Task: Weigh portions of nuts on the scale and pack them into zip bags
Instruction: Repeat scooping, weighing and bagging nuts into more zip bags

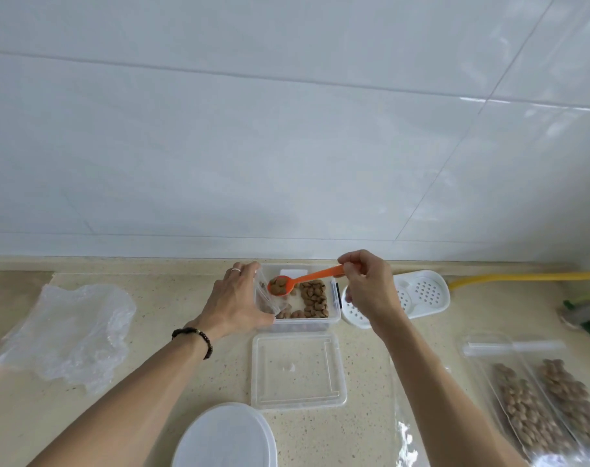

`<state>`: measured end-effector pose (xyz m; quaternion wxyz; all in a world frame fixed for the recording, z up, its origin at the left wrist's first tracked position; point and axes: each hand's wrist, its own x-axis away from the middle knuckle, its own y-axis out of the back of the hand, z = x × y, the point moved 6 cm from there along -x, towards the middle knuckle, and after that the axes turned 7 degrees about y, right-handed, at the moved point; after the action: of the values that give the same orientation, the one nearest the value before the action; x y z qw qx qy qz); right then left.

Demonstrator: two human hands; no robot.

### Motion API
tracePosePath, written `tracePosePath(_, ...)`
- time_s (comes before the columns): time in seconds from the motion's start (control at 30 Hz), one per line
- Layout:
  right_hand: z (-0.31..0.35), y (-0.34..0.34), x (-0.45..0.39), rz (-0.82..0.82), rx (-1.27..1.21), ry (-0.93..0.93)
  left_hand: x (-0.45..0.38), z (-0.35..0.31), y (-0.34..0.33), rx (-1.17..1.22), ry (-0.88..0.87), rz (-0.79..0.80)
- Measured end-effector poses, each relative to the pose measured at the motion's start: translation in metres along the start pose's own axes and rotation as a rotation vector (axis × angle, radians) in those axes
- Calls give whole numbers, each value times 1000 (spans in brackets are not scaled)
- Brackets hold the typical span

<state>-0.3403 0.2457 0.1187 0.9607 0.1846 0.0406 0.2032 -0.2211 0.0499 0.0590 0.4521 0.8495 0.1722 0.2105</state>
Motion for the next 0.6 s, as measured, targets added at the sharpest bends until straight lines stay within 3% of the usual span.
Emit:
tracePosePath(0.13, 27, -28, 12, 170, 126, 228, 3, 1, 1, 117, -8, 6)
tracePosePath(0.23, 36, -36, 15, 245, 195, 274, 6, 7, 1, 184, -1, 2)
tracePosePath(0.47, 15, -30, 16, 183, 7, -33, 15, -6, 1, 244, -93, -52)
tracePosePath(0.6, 10, -22, 17, 113, -76, -54, 13, -8, -1, 245, -109, -26)
